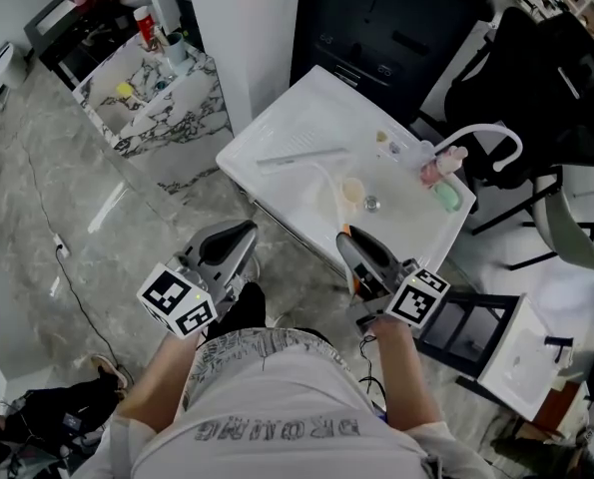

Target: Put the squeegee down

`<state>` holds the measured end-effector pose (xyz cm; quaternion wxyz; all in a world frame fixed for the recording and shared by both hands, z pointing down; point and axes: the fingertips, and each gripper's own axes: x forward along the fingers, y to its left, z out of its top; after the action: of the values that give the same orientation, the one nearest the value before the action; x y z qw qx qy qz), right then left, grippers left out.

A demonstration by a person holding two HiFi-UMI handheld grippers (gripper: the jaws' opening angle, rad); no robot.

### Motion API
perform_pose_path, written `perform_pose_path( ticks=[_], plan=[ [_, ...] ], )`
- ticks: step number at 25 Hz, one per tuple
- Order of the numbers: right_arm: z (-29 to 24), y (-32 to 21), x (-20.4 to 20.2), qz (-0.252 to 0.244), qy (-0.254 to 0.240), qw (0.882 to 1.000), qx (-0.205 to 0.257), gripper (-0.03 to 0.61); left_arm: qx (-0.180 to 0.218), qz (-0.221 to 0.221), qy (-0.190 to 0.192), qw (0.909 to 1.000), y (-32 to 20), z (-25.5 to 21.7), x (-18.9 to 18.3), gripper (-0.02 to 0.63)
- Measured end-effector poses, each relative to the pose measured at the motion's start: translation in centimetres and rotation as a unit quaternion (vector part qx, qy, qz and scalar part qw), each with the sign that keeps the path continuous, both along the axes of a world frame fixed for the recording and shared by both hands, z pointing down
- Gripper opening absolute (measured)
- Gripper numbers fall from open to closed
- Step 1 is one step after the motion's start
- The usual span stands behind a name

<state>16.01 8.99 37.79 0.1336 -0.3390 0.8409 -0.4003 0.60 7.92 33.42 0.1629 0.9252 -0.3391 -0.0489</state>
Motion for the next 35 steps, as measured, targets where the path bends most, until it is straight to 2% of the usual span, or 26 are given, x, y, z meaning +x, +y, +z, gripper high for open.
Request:
perform_pose_path(
  ticks=[20,35],
  plan=[
    [0.7,-10.4,-5.4,0.011,0.015,1.0,-0.024,0.138,-0.023,0.015,0.01,0.9996,-11.2,1.1,-5.2,0.037],
    [0.5,-15.7,-8.4,0.037,0.028,0.998,-0.032,0.138,-0.025,0.044,0.016,0.9986,-17.4,1.1,-8.3,0.037]
  ],
)
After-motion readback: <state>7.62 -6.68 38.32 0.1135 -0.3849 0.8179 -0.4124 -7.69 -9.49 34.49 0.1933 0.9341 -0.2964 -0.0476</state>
